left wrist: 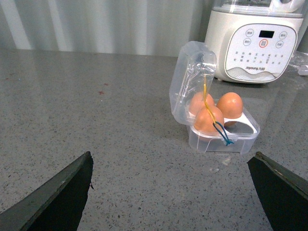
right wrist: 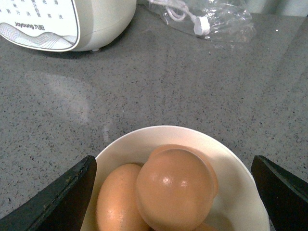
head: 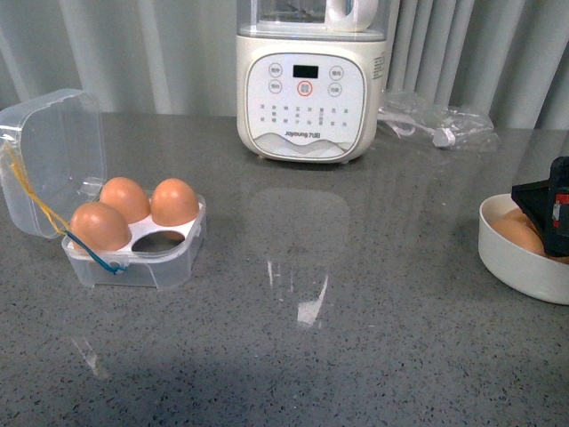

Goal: Put egg into box

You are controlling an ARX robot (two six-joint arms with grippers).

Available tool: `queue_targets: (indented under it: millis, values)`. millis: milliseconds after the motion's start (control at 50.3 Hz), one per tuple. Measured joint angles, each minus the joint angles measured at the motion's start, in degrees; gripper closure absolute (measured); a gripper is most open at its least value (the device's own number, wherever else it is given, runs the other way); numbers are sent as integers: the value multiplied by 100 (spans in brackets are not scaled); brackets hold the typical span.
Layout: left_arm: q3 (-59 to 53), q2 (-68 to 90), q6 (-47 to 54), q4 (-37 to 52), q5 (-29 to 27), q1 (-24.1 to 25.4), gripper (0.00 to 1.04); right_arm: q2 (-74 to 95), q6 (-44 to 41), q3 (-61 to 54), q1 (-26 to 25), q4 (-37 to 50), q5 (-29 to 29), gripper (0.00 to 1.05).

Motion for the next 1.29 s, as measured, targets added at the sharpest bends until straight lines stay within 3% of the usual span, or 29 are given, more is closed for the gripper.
queue_targets:
  millis: [338, 557, 656, 974, 1074, 1292]
  values:
    - [0, 0, -2, 0, 0, 0, 7, 245, 0, 179, -4, 26, -33, 7]
    - [0, 0, -2, 0, 0, 0, 7, 306, 50, 221, -26, 26, -142, 48]
    - [0, 0, 0, 0, 0, 0, 7, 293, 55, 221, -26, 26, -157, 61]
    - [0, 0, 0, 0, 0, 0, 7, -256, 289, 267, 120, 160, -507, 64]
    - [0, 0, 0, 0, 0, 0, 7, -415, 538, 485, 481, 118, -852, 64]
    - [0, 0, -2, 0, 0, 0, 7, 413, 861, 1561, 1849, -59, -1346, 64]
